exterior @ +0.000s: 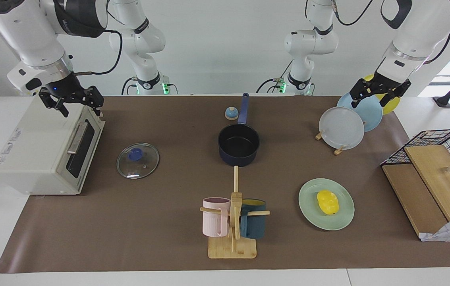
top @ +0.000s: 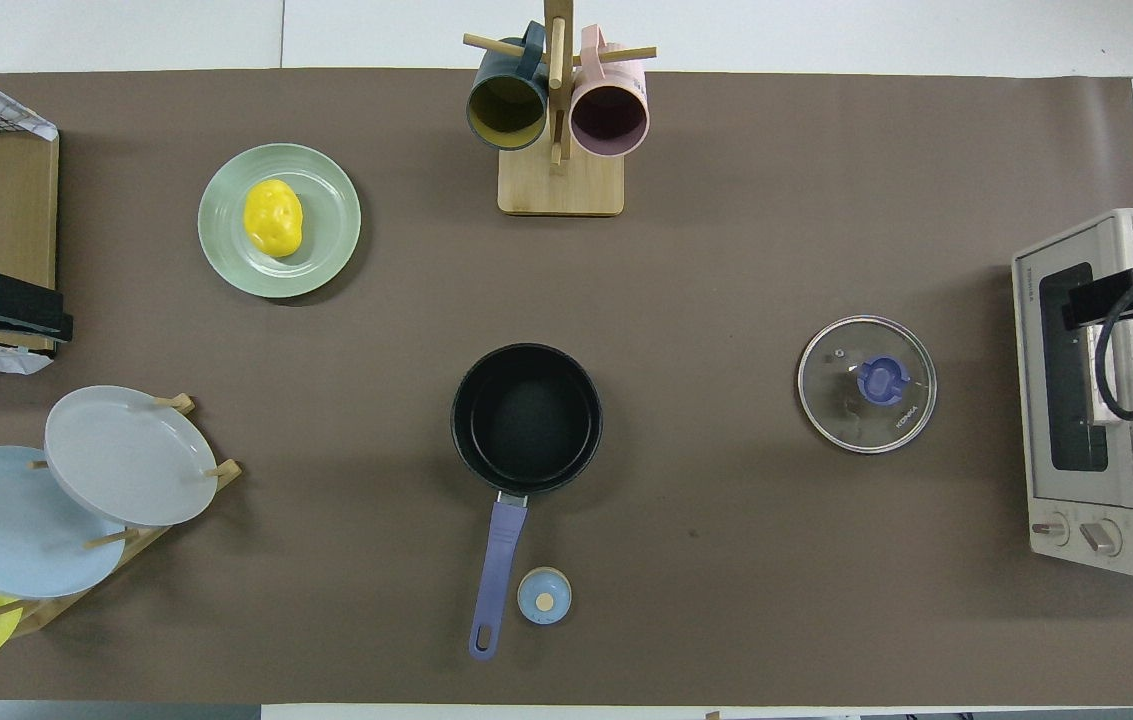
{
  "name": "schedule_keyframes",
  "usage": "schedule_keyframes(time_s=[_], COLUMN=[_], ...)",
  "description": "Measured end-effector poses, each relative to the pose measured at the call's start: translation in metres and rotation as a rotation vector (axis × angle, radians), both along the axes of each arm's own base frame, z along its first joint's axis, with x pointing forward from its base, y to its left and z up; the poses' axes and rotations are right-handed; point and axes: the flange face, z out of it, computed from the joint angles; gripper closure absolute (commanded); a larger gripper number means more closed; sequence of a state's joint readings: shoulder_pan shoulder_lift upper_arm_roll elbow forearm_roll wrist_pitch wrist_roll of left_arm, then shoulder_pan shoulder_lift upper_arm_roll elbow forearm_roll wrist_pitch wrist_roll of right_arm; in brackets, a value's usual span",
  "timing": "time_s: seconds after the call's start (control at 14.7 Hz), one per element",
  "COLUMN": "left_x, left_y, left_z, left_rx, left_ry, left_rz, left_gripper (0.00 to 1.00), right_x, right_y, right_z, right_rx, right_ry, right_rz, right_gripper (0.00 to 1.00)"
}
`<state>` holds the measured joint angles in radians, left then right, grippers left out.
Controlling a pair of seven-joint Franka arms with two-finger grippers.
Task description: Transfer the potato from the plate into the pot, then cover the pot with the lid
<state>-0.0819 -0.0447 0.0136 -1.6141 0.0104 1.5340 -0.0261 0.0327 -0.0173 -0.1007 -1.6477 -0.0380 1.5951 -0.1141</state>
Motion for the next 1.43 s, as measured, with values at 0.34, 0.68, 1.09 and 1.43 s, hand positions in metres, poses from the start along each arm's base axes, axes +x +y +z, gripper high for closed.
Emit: schedule_keyframes(time_s=[0.34, 0.68, 1.09, 1.43], left_x=[0.0, 0.008, 0.116, 0.179], left_y=[-0.002, -0.006, -0.04, -0.068], left_z=[-0.002, -0.004, -0.125, -0.257], left_rx=[0.0, -0.006, -0.049, -0.06], left_ry=[0.004, -0.032, 0.023, -0.008], left_rz=[-0.004, -0.009, -0.033, -0.051], left_gripper=[0.0, 0.0, 0.0, 0.0], right_x=[-0.001, -0.002, 0.0, 0.012], right_y=[0.004, 0.004, 0.041, 0.084], right_z=[0.0, 0.0, -0.024, -0.124], right_rx=[0.047, 0.052, 0.06, 0.054], right_ry=[0.007, 0.01, -0.009, -0.032], right_rz=[-0.005, -0.005, 0.138, 0.215], right_gripper=[0.0, 0.0, 0.0, 0.0])
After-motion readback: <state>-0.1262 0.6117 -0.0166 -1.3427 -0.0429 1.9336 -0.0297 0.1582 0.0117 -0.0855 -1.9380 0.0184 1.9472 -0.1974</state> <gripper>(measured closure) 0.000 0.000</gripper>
